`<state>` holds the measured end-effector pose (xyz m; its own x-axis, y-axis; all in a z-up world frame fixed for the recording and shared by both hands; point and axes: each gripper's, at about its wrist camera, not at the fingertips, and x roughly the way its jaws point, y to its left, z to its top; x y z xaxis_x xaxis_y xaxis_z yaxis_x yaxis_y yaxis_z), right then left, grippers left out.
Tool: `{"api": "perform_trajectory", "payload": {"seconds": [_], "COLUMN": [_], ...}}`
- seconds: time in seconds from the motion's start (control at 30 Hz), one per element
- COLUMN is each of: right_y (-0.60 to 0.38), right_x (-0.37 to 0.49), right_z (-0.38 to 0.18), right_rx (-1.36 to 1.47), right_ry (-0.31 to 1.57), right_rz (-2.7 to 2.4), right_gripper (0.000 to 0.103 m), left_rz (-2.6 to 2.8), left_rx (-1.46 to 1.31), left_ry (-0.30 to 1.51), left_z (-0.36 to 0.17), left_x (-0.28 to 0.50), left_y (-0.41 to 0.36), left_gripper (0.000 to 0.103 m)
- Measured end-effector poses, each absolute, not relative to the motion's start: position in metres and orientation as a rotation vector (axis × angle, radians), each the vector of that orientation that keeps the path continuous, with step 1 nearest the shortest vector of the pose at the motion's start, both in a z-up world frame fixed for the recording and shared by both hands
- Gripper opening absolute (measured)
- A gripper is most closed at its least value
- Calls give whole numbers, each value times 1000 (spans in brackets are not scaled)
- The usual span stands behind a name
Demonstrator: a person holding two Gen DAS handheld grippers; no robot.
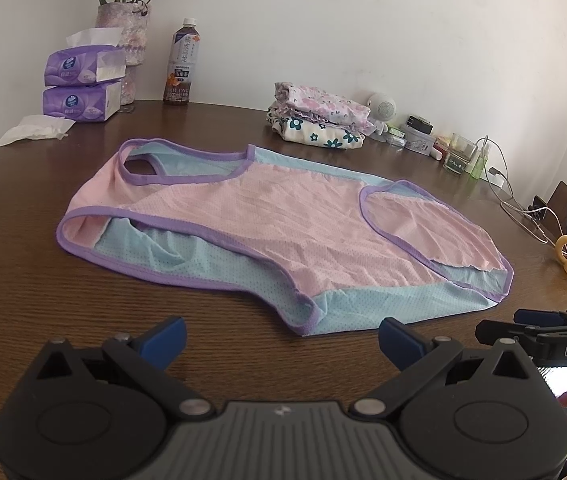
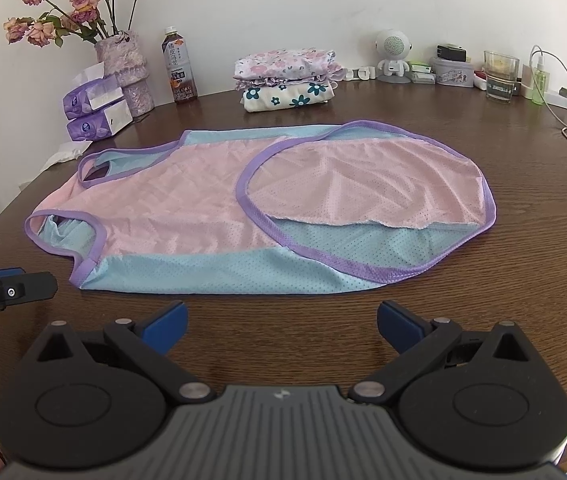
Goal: Fold clothes
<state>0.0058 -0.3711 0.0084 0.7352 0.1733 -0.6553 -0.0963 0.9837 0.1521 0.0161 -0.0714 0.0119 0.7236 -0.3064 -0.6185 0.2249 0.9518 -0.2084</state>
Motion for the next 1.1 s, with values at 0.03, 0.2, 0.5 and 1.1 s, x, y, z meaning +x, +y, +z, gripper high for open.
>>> {"api": "perform_trajectory", "payload": {"seconds": [0.03, 0.2, 0.5, 1.1], "right_y": [-371, -372, -371, -383], "right_x": [6, 6, 6, 31], "right_z": [8, 7, 7, 27], "right_rx": [111, 116, 102, -281], "right_ry": [729, 719, 710, 565], "right_rz": [155, 190, 213, 305], "right_gripper": [103, 103, 103, 102], "left_rz": [-295, -299, -303, -455], "left_rx": [-121, -114, -116, 177], "left_ry": [704, 705, 703, 615], "left_z": [12, 12, 11, 30], "left_x": [16, 18, 19, 45], "left_y": [-72, -73, -72, -90], "left_gripper": [103, 103, 103, 100]}}
